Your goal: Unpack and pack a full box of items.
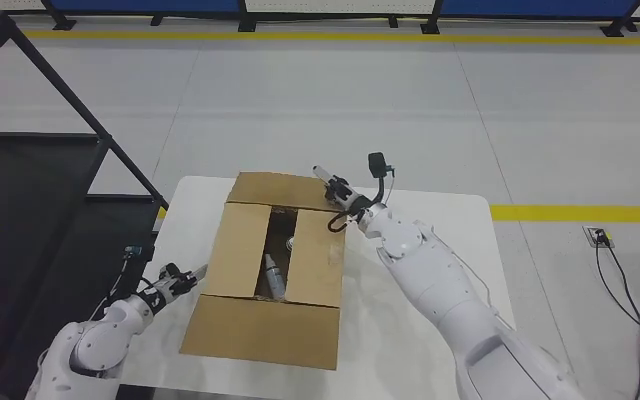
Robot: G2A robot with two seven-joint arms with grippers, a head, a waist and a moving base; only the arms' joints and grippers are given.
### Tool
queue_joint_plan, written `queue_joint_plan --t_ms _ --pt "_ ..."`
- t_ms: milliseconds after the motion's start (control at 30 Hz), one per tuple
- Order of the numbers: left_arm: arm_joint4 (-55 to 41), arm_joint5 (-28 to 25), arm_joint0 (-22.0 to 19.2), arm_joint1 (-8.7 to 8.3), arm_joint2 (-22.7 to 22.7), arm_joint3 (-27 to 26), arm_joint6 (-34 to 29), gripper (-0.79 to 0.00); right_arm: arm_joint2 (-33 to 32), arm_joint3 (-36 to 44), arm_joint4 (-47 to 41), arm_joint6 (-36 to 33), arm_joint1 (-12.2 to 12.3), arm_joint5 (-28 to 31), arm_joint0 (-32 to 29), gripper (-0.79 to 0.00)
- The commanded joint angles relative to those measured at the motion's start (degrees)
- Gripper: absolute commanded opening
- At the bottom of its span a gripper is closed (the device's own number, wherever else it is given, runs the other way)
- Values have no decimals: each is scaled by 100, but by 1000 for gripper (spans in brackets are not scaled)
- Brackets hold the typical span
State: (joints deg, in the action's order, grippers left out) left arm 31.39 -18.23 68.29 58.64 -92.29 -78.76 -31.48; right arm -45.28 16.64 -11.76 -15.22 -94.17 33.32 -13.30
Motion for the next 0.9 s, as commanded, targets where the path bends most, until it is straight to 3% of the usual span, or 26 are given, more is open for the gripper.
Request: queue_joint_plan --t_ms 0,133,367,467,733,867 --pt "-146 -13 83 -11 -122 -67 53 0 -64 139 -70 -133 18 238 -47 0" --pt "-379 -85 299 -44 -387 -289 77 0 -202 626 -328 -814 57 526 -219 0" --pt "-543 -220 682 -80 -672 -766 166 0 -243 1727 -329 -1935 155 213 -709 0" --pt "-584 -279 817 -89 -737 -905 188 0 -250 2191 -167 -2257 226 -364 -918 0" --pt "-514 -396 978 -107 -763 -1133 224 0 -280 3330 524 -2277 381 -2205 -1366 0" --pt "-483 -493 1092 -116 -785 -1276 248 0 -228 3524 734 -2295 389 -2773 -1480 0"
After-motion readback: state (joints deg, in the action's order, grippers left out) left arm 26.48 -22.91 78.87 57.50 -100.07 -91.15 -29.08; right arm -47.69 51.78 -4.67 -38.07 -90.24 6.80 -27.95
